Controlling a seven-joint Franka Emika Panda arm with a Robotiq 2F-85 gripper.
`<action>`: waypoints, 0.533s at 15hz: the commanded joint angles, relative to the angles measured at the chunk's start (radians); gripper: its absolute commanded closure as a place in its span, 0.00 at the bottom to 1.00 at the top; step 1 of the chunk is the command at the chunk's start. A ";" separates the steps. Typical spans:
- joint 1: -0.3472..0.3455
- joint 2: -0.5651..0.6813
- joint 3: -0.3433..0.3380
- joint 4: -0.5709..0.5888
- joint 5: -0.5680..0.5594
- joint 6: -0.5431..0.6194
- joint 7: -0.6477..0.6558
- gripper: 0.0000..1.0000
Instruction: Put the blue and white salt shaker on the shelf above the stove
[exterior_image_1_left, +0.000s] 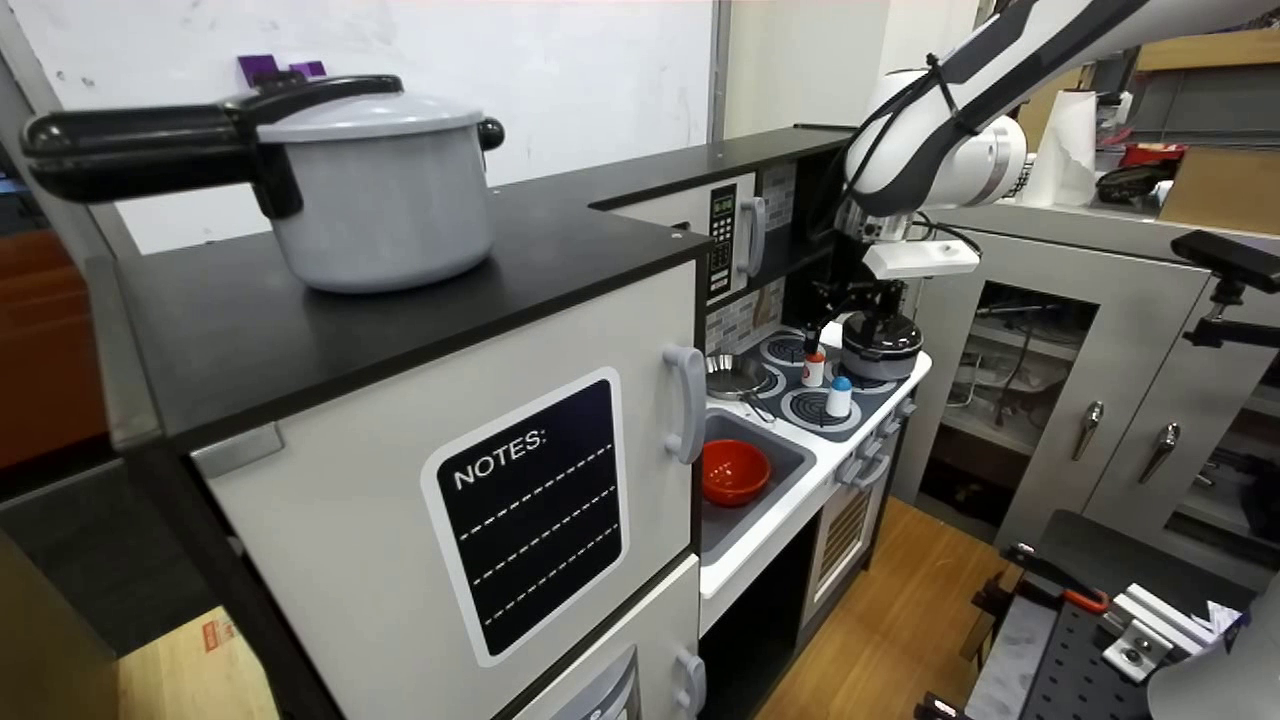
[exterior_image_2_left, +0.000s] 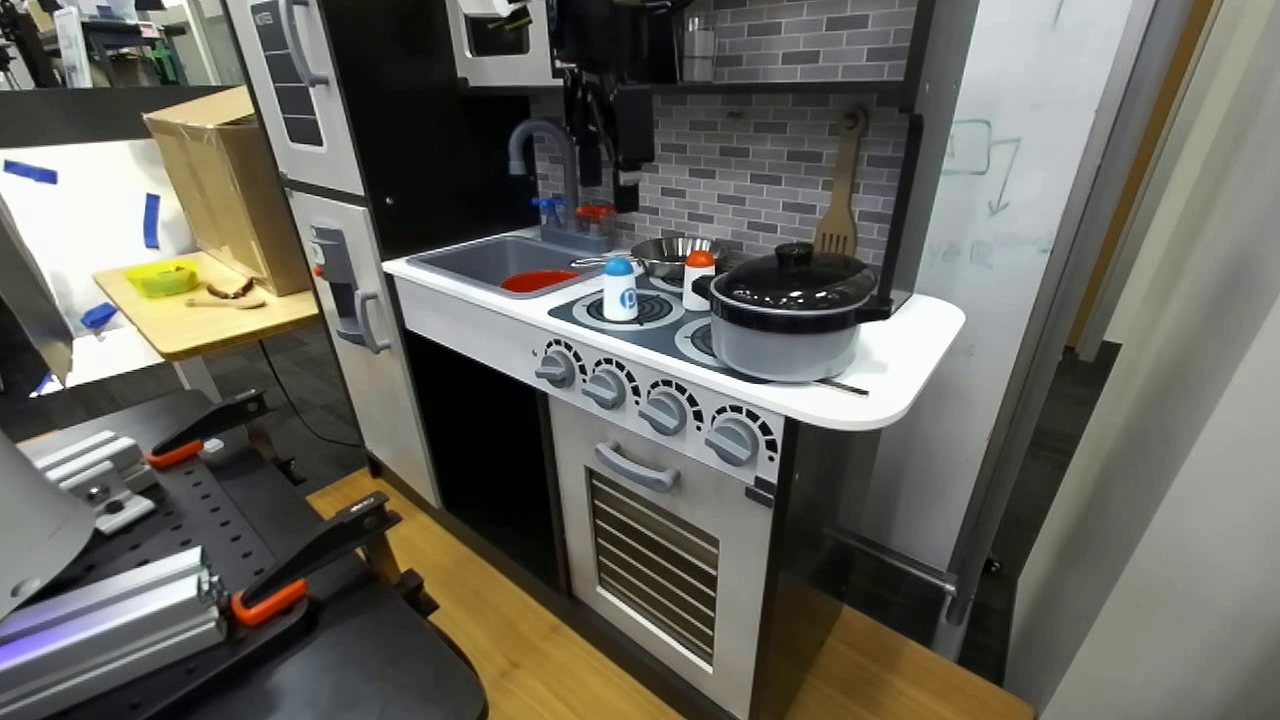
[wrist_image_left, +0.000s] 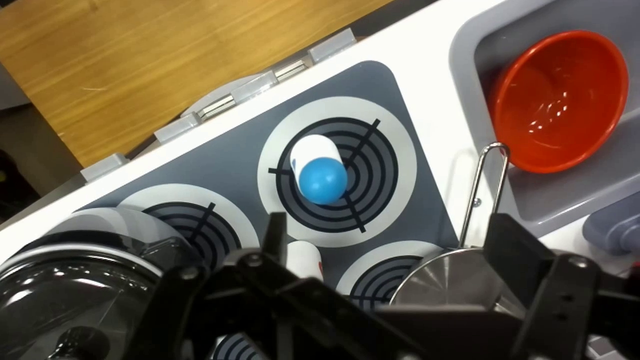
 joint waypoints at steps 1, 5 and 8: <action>-0.008 -0.001 0.008 0.002 0.000 -0.003 0.000 0.00; -0.017 0.001 0.007 -0.014 -0.139 0.003 0.052 0.00; -0.017 0.003 0.006 -0.024 -0.153 0.000 0.055 0.00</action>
